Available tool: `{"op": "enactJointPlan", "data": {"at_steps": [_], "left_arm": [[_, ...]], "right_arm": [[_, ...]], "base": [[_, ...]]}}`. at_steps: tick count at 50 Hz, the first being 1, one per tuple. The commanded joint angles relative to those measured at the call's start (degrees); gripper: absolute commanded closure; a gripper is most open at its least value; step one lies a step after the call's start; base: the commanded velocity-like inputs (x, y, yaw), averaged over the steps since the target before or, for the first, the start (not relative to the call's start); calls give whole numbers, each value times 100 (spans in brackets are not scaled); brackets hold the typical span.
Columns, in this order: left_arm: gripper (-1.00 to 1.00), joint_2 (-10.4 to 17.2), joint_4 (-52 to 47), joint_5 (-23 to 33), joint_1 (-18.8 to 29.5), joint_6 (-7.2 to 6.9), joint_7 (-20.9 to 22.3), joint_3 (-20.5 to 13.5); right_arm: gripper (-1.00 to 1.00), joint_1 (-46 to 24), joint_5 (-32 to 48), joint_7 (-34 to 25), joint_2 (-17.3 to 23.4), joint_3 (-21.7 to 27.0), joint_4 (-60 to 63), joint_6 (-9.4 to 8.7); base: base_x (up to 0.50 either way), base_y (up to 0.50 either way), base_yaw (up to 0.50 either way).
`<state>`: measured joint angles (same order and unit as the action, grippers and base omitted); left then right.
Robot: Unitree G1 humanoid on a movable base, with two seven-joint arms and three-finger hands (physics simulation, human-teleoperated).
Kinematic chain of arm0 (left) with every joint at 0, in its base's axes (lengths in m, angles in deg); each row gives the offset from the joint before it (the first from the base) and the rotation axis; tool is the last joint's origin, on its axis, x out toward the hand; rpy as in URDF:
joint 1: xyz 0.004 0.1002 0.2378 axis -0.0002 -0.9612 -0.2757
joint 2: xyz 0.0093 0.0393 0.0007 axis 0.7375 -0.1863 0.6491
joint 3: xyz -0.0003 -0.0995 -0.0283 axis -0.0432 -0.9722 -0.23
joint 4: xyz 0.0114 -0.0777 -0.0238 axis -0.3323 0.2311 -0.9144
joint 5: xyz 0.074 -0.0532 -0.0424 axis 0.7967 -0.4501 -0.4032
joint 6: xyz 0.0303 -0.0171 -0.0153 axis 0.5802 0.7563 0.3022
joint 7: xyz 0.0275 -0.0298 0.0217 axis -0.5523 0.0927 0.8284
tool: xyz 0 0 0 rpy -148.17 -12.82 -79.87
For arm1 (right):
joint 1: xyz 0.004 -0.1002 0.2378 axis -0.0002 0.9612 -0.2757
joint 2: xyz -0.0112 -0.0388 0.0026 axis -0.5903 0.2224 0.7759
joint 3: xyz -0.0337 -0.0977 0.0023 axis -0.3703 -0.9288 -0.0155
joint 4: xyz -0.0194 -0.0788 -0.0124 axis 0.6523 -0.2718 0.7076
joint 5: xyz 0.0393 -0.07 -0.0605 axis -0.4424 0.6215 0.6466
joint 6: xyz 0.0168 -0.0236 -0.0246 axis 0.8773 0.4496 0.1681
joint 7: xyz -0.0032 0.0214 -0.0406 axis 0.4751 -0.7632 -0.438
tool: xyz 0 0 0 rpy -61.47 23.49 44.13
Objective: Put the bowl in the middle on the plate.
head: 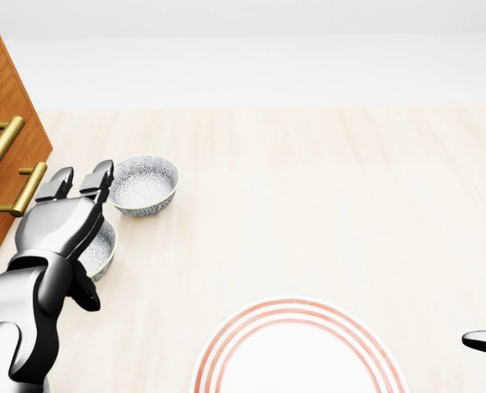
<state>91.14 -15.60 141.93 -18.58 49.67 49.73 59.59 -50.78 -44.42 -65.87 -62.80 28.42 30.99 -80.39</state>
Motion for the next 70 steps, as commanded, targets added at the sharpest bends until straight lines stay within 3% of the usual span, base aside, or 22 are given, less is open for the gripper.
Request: {"op": "enactJointPlan", "data": {"at_steps": [1, 35, 39, 70], "left_arm": [[-100, -2, 299, 21, 158, 0, -122, 52], [-100, 48, 791, 14, 199, 0, -407, 94], [-100, 109, 1037, 51, 210, 0, -605, 90], [-100, 114, 1032, 32, 35, 0, -558, 90]], "right_arm": [[-100, -19, -5, 20, 20, -11, -48, 0], [-100, -2, -6, 32, 8, -2, -103, 0], [-100, 14, -12, 10, 13, 0, -2, 0], [-100, 6, 13, 10, 1, 8, 13, 0]], "base": [[0, 0, 0], [0, 0, 0], [0, 0, 0], [0, 0, 0]]}}
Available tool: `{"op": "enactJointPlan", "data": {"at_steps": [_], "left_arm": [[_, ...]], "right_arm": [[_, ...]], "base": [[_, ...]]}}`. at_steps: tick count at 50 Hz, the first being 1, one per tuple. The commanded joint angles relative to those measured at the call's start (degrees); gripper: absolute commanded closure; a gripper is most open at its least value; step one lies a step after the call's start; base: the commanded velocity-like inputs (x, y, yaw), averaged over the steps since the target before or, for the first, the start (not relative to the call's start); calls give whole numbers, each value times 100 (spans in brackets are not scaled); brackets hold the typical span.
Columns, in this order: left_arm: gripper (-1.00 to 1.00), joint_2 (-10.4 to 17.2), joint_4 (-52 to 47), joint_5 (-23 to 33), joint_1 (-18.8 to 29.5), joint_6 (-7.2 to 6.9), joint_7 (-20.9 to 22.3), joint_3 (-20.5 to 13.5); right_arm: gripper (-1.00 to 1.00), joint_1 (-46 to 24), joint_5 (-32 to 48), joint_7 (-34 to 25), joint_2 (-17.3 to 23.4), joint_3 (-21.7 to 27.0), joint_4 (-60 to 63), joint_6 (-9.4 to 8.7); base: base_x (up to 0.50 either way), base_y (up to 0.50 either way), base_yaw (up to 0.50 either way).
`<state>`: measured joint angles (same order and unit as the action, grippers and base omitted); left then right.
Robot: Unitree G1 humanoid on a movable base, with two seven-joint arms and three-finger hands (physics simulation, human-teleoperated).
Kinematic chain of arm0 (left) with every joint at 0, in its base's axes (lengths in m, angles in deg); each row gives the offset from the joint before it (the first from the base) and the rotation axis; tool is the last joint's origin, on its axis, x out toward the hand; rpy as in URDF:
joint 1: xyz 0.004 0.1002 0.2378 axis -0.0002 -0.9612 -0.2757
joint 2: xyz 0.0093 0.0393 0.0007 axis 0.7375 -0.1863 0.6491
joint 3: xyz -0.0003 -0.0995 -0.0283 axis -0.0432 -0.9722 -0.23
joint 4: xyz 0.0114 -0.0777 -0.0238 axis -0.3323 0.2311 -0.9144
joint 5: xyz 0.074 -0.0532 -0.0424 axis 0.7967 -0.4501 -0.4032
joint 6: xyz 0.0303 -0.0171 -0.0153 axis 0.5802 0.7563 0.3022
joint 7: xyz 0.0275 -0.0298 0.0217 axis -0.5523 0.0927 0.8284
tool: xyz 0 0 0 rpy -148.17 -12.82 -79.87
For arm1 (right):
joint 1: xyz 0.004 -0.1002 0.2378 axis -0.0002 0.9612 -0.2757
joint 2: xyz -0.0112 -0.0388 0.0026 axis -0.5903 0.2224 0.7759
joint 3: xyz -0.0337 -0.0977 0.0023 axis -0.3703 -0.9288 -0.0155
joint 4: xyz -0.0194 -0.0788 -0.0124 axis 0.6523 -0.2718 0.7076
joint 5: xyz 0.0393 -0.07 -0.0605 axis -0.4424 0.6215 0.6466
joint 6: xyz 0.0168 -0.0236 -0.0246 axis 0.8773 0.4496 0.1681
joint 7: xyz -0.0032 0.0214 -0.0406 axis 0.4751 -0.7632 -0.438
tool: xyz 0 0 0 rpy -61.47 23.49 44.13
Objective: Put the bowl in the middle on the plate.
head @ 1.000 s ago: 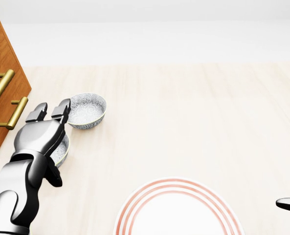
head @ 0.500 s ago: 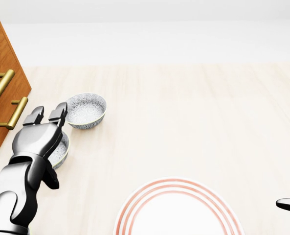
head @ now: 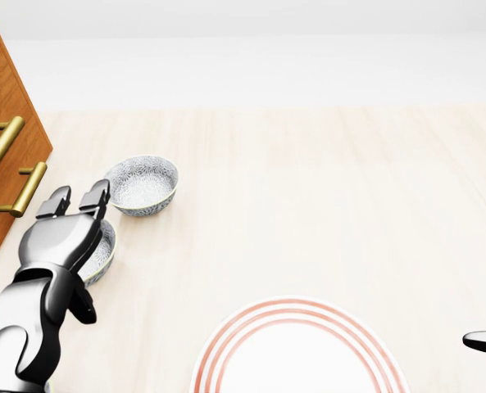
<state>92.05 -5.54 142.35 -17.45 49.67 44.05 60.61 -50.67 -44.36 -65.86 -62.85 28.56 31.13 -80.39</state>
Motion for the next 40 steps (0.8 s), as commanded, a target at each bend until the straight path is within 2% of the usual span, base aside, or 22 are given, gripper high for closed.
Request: {"op": "enactJointPlan", "data": {"at_steps": [1, 26, 35, 40], "left_arm": [[-100, 23, 104, -13, -65, 0, -45, -11], [-100, 33, 335, 90, 37, 0, -285, 34], [-100, 79, 1185, -78, 393, 0, -719, 79], [-100, 109, 1277, -116, 400, 0, -765, 106]], "right_arm": [[-100, -2, 7, 13, 5, -7, -20, 0], [-100, 16, 6, -8, -16, -2, 16, 0], [-100, 18, 22, -11, -16, -2, 24, 0], [-100, 24, 25, -23, -18, 5, 62, 0]], "base": [[0, 0, 0], [0, 0, 0], [0, 0, 0], [0, 0, 0]]}}
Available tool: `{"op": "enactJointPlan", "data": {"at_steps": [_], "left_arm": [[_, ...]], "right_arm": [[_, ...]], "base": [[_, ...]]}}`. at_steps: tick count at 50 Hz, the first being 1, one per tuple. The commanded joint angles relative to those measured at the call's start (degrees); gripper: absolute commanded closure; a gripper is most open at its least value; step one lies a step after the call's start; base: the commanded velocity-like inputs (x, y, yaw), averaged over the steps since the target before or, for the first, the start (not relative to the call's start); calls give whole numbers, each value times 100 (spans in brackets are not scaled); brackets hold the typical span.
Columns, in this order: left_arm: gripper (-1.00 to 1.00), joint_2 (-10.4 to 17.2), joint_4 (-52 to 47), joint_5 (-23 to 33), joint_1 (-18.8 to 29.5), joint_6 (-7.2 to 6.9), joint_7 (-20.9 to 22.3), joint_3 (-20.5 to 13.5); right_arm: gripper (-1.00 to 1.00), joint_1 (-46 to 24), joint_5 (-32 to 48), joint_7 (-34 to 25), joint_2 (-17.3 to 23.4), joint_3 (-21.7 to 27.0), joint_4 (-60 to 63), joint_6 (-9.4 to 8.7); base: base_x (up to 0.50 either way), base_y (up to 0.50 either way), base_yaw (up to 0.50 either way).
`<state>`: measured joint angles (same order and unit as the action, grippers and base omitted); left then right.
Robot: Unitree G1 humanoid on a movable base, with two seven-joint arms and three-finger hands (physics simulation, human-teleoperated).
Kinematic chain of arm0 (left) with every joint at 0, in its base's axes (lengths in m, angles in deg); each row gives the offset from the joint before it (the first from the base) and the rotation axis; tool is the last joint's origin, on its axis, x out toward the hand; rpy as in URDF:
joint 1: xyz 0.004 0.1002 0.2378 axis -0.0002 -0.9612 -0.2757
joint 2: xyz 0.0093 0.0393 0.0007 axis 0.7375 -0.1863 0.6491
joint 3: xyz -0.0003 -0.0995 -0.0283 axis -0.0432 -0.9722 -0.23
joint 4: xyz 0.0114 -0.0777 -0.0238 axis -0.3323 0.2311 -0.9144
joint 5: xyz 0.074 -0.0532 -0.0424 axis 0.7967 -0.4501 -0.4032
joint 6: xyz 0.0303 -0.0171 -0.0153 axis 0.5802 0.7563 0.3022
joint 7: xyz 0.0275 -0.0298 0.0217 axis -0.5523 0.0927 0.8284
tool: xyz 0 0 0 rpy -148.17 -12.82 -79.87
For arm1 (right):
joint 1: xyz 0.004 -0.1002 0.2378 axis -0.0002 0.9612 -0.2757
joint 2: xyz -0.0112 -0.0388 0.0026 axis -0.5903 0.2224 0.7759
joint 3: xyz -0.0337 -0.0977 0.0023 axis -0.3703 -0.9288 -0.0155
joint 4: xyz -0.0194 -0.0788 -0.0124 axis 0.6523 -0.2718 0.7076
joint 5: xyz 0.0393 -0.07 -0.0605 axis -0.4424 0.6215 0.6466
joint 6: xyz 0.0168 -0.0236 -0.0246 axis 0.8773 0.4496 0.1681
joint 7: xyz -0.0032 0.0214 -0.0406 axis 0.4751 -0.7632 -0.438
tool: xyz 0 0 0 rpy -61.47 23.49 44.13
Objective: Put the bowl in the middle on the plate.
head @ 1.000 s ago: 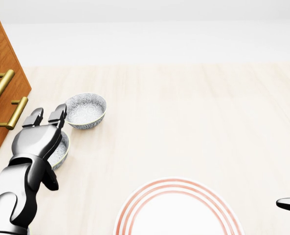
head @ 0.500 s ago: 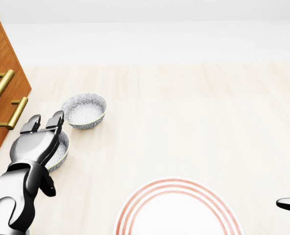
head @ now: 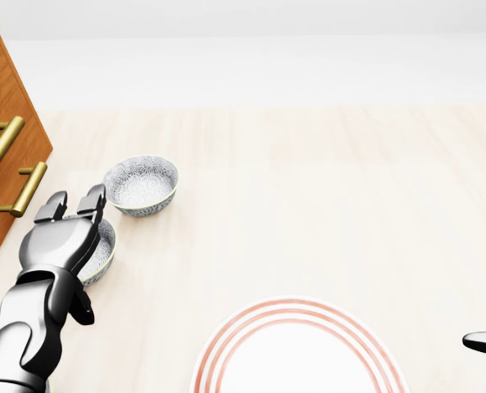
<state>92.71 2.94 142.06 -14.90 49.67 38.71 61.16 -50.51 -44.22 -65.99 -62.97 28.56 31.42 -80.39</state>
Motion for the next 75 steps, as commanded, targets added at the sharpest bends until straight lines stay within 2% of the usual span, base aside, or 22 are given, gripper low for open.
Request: {"op": "enactJointPlan", "data": {"at_steps": [1, 11, 15, 30, 42, 50, 66, 75], "left_arm": [[-100, 45, 434, -88, 149, 0, -222, 54], [-100, 51, 786, -14, 348, 0, -372, 119], [-100, 56, 733, 41, 378, 0, -280, 141], [-100, 85, 1303, 96, 639, 0, -537, 194], [-100, 116, 1240, 137, 668, 0, -379, 206], [-100, 111, 1578, 176, 778, 0, -514, 231], [-100, 112, 1592, 177, 675, 0, -440, 248], [-100, 147, 1376, 190, 602, 0, -227, 233]], "right_arm": [[-100, 12, 10, -13, -10, 7, 38, 0], [-100, 5, 14, -16, -5, 7, 44, 0], [-100, 8, 8, -22, -8, 10, 50, 0], [-100, -9, 12, 20, -4, -16, -48, 0], [-100, 22, -4, -22, -16, 17, 62, 0], [-100, -1, 2, 11, -10, 3, -29, 0], [-100, -22, -10, 46, 25, 3, -78, 0], [-100, -10, -3, 48, 18, -2, -52, 0]], "base": [[0, 0, 0], [0, 0, 0], [0, 0, 0], [0, 0, 0], [0, 0, 0], [0, 0, 0], [0, 0, 0], [0, 0, 0]]}}
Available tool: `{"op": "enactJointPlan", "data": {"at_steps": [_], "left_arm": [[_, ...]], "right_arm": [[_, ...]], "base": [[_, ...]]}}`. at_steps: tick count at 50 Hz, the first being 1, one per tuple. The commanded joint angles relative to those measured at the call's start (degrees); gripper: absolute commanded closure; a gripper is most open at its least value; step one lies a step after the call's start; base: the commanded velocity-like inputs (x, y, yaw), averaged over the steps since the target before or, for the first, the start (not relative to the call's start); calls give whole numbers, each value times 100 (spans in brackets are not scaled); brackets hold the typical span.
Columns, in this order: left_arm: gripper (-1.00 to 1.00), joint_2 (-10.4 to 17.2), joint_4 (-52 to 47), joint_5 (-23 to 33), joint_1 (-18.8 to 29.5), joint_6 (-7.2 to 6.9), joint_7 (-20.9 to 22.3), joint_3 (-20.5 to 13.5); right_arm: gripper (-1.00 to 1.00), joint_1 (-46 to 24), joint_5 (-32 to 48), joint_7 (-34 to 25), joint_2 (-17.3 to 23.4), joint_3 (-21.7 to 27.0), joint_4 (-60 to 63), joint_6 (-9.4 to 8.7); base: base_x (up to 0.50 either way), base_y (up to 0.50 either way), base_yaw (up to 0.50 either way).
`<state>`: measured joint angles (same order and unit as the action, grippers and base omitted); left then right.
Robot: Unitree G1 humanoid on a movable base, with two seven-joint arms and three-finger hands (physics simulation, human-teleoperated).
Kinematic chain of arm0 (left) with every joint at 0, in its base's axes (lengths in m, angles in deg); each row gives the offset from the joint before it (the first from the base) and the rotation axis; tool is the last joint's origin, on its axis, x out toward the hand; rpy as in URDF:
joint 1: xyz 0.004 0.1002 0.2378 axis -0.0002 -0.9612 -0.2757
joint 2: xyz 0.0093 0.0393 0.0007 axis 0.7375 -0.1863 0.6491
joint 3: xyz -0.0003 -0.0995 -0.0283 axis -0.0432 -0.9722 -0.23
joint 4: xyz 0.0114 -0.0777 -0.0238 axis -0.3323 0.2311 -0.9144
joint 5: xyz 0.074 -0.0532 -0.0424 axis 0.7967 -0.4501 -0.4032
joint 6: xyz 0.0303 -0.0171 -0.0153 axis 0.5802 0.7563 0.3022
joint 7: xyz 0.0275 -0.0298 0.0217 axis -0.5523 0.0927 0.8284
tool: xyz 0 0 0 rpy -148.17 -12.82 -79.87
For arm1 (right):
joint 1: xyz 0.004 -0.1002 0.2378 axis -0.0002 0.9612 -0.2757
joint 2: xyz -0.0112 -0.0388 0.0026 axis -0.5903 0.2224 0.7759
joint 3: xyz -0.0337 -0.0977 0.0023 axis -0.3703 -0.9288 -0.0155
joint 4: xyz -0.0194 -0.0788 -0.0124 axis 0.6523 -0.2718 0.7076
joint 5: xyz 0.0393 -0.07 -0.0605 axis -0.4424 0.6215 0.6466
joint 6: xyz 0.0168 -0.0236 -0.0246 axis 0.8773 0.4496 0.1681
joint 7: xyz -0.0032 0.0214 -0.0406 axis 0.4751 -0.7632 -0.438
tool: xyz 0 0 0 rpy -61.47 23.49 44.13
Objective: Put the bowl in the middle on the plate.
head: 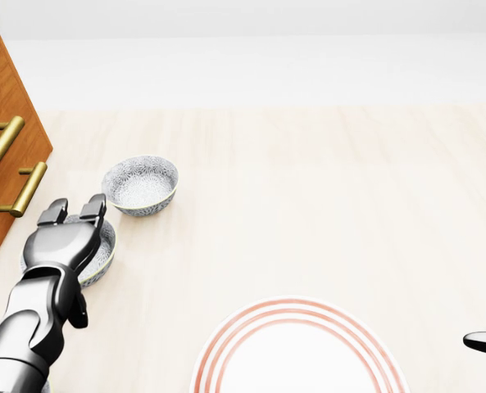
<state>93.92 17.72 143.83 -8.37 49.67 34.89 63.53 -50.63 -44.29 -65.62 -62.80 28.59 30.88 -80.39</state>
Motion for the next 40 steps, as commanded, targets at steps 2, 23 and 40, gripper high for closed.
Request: {"op": "enactJointPlan", "data": {"at_steps": [2, 23, 40], "left_arm": [[-100, 31, -168, 31, -73, 0, 220, -7], [-100, -37, -3, 76, -43, 0, 196, 17], [-100, -46, 8, 79, -45, 0, 221, 23]], "right_arm": [[-100, -5, 4, 16, 3, -5, -21, 0], [-100, -3, 3, -14, -4, 14, 29, 0], [-100, 4, -17, 4, -2, 7, -12, 0]], "base": [[0, 0, 0], [0, 0, 0], [0, 0, 0]]}}
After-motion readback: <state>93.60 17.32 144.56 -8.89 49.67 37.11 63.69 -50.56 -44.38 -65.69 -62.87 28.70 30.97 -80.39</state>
